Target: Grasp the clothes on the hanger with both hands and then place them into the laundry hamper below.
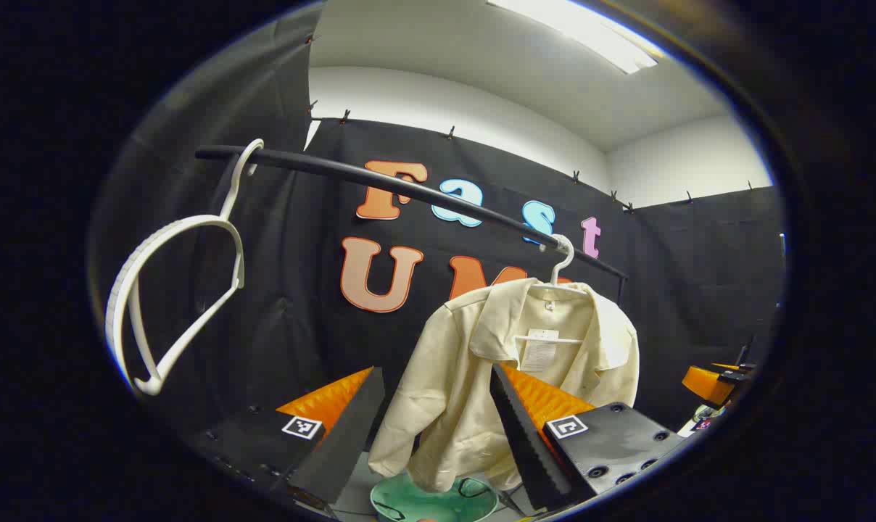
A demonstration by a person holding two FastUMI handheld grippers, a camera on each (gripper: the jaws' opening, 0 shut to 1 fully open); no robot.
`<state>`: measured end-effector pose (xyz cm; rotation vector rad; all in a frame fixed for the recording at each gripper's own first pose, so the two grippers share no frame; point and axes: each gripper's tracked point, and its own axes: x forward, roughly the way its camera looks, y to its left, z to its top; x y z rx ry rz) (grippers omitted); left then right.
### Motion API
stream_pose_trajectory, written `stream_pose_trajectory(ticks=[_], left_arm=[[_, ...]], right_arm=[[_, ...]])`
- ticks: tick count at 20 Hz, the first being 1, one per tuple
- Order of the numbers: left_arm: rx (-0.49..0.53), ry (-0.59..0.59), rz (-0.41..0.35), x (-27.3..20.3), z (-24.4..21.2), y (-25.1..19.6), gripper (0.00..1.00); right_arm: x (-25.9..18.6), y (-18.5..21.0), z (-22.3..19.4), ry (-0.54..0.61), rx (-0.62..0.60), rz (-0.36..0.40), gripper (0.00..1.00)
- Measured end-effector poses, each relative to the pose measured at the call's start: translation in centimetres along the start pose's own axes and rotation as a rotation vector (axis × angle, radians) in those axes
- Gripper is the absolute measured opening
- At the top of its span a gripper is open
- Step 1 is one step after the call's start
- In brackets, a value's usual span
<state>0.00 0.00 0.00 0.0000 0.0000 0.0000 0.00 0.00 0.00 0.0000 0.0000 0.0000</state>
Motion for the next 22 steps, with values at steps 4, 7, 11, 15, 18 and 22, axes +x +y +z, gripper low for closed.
stream_pose_trajectory(ticks=[4,7,11,15,18,22], left_arm=[[-0.002,0.026,-0.009,0.2,-0.7,0.4,0.96],[0.013,0.041,-0.016,0.2,-1.0,0.5,0.97],[0.016,0.039,-0.03,0.1,-0.9,0.5,0.96],[0.003,0.062,-0.037,0.2,-1.7,0.9,0.97],[-0.007,0.075,-0.032,0.1,-2.2,1.4,0.96],[-0.007,0.079,-0.022,0.2,-2.3,1.8,0.96]], right_arm=[[-0.1,0.7,-0.4,0.009,0.011,0.009,0.94],[-0.1,1.2,-0.4,0.002,0.006,0.012,0.94],[-0.3,1.9,-0.5,-0.003,-0.002,0.014,0.94],[-0.2,2.9,-1.1,0.017,-0.006,0.023,0.94],[0.1,3.8,-1.6,0.03,-0.019,0.035,0.94],[0.9,4.4,-1.8,0.037,-0.013,0.041,0.94]])
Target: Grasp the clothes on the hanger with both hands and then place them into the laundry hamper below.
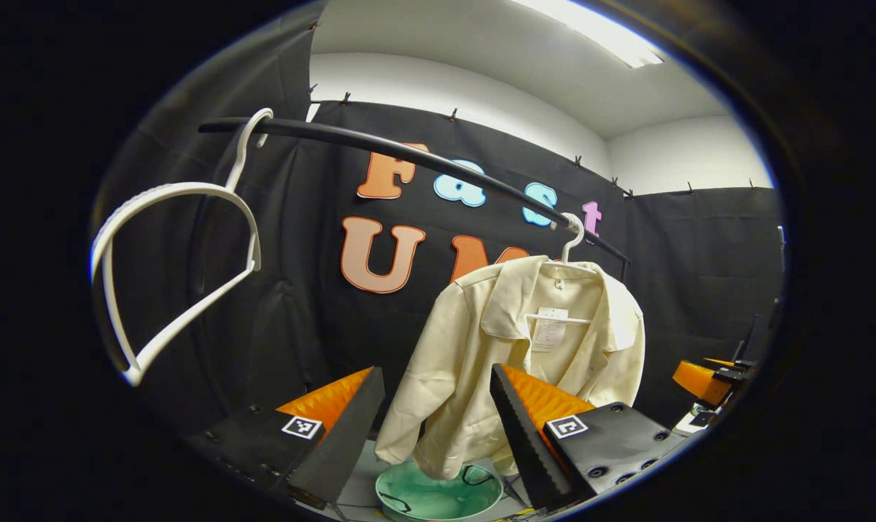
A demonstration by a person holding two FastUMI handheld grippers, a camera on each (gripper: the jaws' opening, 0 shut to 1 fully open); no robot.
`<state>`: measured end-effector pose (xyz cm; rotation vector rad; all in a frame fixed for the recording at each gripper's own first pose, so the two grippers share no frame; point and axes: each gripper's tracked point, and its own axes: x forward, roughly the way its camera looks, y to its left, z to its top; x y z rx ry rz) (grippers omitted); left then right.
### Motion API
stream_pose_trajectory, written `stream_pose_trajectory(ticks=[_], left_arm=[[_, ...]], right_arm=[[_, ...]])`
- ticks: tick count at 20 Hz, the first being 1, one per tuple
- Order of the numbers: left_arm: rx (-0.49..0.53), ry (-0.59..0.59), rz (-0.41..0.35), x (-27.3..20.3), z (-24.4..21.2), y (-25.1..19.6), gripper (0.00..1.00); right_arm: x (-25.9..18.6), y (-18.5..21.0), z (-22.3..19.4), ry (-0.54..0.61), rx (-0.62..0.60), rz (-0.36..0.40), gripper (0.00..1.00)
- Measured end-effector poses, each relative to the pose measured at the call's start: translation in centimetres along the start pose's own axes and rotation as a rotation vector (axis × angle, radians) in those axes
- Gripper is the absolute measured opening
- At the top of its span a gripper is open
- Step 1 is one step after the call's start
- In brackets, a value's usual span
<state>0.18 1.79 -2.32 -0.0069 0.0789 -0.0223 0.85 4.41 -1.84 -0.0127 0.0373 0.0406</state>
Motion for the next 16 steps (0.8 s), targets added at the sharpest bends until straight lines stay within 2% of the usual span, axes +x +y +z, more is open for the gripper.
stream_pose_trajectory(ticks=[4,16], left_arm=[[0.015,0.004,-0.002,0.1,-0.1,0.0,0.97],[0.033,0.036,0.017,0.9,-1.2,1.3,0.96]], right_arm=[[1.7,0.8,-0.5,0.012,0.001,0.013,0.94],[10.7,4.7,-2.4,0.08,-0.022,0.068,0.94]])
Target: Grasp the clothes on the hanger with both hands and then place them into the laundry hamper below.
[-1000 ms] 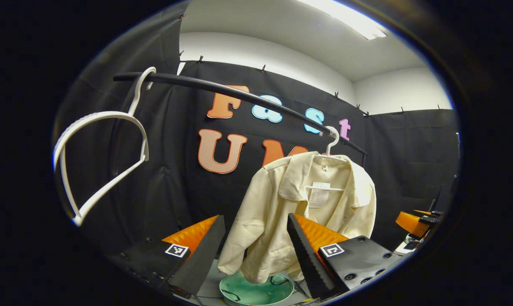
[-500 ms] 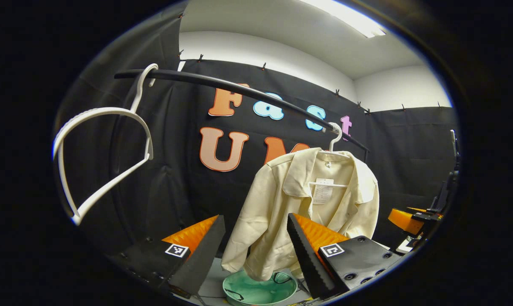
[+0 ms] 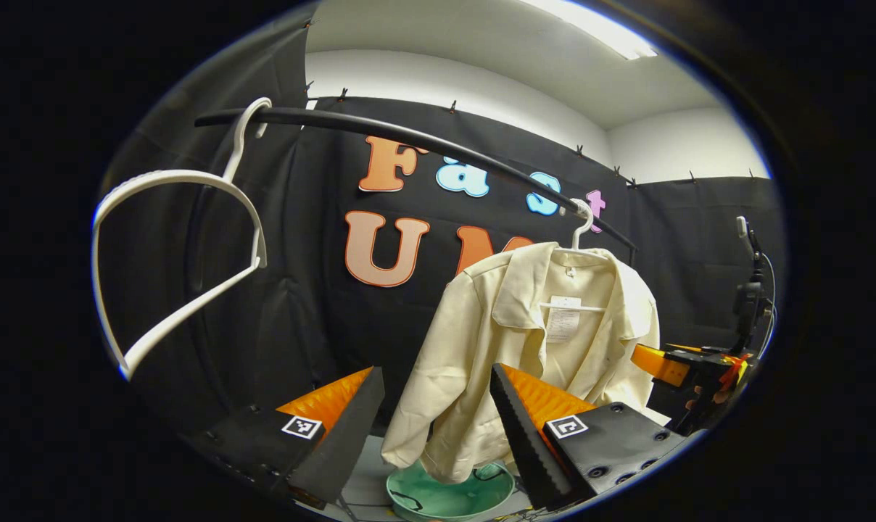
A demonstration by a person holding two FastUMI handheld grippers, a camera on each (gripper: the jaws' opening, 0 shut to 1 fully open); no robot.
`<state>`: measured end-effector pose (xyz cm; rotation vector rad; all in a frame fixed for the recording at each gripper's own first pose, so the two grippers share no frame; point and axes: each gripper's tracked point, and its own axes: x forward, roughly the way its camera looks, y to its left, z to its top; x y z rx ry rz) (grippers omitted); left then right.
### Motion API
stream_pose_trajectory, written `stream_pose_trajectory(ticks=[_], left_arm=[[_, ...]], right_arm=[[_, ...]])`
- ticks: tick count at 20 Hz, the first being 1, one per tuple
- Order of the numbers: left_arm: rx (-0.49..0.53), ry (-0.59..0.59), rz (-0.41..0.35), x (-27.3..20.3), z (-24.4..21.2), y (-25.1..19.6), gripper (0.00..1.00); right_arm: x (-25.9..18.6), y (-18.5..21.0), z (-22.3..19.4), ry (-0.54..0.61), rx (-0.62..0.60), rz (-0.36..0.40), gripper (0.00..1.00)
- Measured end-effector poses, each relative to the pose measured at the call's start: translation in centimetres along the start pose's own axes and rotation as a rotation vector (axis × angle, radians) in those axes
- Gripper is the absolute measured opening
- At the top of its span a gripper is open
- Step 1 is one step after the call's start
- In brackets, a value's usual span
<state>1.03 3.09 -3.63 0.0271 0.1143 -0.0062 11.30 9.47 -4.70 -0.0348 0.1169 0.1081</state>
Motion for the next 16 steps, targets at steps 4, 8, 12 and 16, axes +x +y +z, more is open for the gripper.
stream_pose_trajectory(ticks=[4,8,12,16], left_arm=[[0.004,0.013,0.016,0.4,-0.4,0.7,0.97],[0.016,0.021,0.029,1.2,-0.7,1.3,0.97],[0.024,0.029,0.04,1.5,-0.7,1.8,0.97],[0.023,0.034,0.074,2.2,-0.6,1.7,0.97]], right_arm=[[3.4,-0.3,-0.4,0.018,-0.018,-0.017,0.94],[6.2,-0.5,-1.8,0.063,0.009,-0.031,0.94],[8.4,-0.6,-2.4,0.076,0.015,-0.038,0.91],[10.3,0.1,-2.2,0.09,0.033,0.019,0.77]])
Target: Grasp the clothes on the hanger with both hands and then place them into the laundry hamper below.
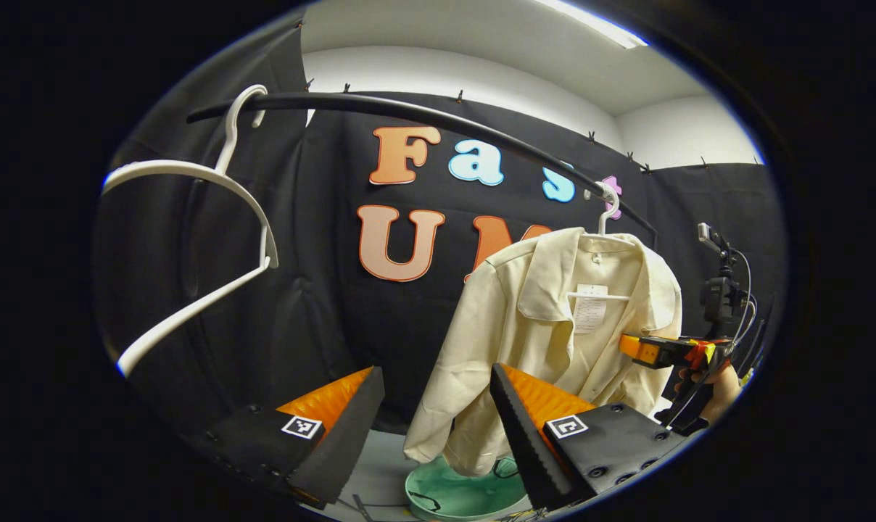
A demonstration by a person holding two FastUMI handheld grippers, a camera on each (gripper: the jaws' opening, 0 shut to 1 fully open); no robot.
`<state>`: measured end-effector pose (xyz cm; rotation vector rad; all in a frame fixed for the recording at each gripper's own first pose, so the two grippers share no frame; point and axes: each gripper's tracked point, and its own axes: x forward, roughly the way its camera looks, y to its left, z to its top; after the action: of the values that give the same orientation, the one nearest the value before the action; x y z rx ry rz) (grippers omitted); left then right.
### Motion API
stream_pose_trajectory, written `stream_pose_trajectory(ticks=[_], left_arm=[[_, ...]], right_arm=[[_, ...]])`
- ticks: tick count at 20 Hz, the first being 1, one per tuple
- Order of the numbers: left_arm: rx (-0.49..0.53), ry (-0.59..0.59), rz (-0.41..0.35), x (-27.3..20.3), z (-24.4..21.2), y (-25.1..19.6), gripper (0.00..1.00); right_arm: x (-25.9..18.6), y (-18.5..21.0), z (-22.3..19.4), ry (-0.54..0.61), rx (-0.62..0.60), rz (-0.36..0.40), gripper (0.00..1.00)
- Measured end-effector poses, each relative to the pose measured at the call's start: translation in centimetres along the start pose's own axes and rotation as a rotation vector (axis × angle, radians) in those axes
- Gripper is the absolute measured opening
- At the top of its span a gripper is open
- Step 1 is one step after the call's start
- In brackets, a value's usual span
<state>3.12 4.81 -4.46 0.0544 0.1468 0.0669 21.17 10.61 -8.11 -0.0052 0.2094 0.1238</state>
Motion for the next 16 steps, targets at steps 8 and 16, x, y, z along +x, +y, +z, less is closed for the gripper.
stream_pose_trajectory(ticks=[8,16], left_arm=[[0.002,-0.007,0.08,0.6,0.9,-2.2,0.97],[0.001,-0.007,0.055,1.9,0.7,-7.9,0.96]], right_arm=[[-0.4,-1.0,-0.3,0.047,0.037,0.129,0.1],[-3.2,-2.4,0.2,0.041,0.029,0.256,0.0]])
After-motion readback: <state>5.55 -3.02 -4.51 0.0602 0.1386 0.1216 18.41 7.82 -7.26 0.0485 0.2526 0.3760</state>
